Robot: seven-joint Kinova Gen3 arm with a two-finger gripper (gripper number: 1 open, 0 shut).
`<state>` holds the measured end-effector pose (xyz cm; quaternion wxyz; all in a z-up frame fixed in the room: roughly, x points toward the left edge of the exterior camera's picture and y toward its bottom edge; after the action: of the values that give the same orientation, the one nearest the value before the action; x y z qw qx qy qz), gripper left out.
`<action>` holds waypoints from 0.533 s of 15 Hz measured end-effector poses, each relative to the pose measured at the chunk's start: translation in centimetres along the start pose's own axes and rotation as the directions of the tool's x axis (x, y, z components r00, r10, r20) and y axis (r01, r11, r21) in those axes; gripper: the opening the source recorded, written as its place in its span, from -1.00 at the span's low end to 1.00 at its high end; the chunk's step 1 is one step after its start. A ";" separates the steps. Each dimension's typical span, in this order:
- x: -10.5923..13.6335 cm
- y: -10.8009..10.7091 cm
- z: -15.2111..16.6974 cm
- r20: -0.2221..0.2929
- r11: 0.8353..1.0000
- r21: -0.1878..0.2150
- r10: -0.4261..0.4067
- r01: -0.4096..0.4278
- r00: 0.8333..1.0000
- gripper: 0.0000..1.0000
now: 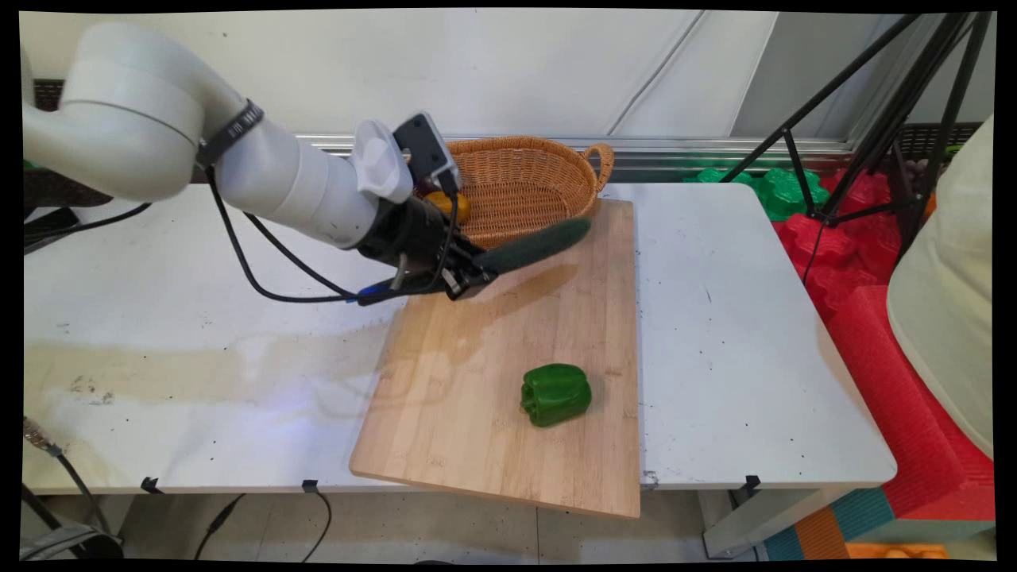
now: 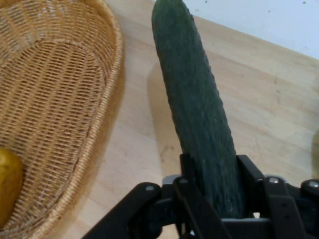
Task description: Place the picked object on the cutting board
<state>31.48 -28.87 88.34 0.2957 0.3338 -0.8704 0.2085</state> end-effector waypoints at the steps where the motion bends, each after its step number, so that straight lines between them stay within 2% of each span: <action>1: -0.1 0.1 0.3 0.002 1.000 -0.003 0.006 -0.006 1.000 -1.00; 8: -0.7 -0.1 4.7 0.019 0.998 -0.042 0.057 -0.056 0.998 -1.00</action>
<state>30.23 -31.26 84.40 0.2879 0.3050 -0.8866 0.1952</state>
